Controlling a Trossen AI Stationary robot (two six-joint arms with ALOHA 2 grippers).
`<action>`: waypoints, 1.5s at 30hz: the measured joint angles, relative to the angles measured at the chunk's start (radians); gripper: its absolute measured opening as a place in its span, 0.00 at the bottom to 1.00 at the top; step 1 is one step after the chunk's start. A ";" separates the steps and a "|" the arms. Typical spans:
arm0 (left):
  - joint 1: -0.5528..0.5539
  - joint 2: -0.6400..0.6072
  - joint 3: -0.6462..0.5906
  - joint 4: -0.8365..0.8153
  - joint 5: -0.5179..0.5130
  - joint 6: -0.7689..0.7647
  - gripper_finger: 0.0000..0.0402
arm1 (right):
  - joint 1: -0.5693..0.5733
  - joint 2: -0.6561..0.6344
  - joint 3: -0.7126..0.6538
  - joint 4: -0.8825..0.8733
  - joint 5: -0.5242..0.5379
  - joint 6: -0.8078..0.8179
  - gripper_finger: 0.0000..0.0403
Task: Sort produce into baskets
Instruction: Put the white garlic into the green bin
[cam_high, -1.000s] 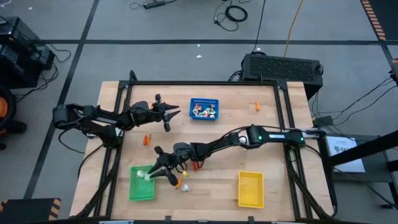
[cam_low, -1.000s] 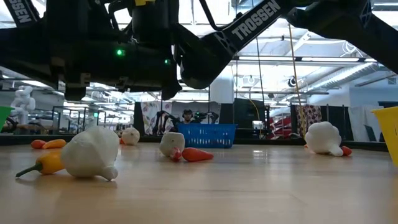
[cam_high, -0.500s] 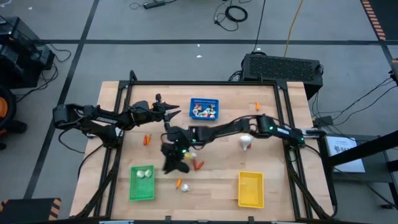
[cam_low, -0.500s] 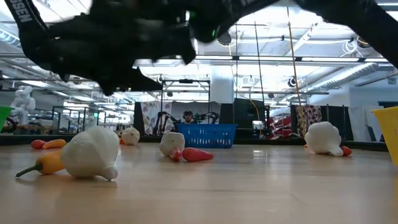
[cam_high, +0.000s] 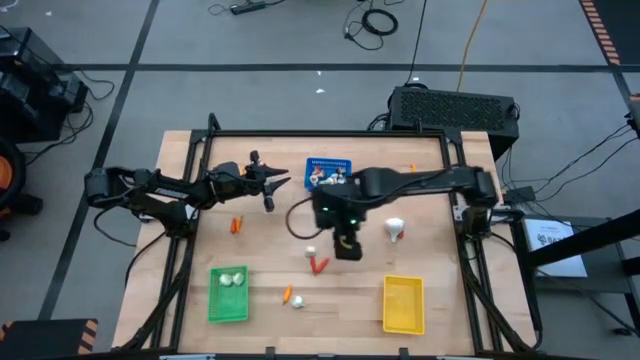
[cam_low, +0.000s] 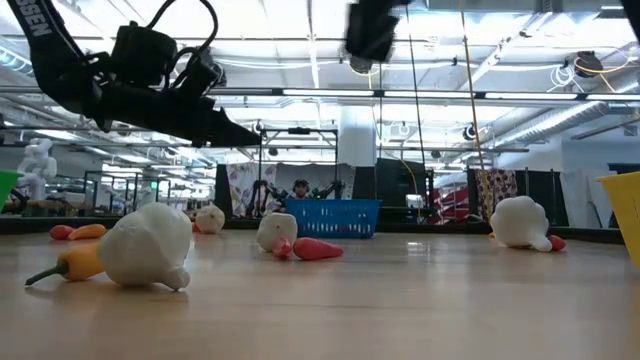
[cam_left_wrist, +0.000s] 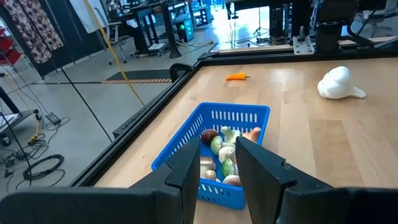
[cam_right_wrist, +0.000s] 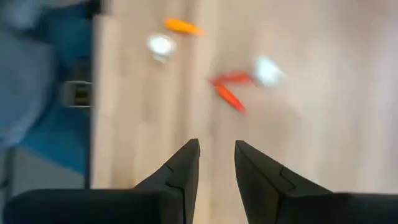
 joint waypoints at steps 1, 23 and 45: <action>0.000 0.000 0.000 0.000 0.000 0.000 0.28 | 0.008 -0.016 0.000 -0.038 0.066 0.058 0.23; 0.000 0.000 -0.001 0.002 0.000 0.006 0.28 | 0.167 -0.339 -0.784 -0.037 0.324 1.530 0.32; 0.000 0.000 -0.001 0.004 0.000 0.006 0.28 | 0.181 -0.324 -0.831 0.183 0.450 1.322 0.38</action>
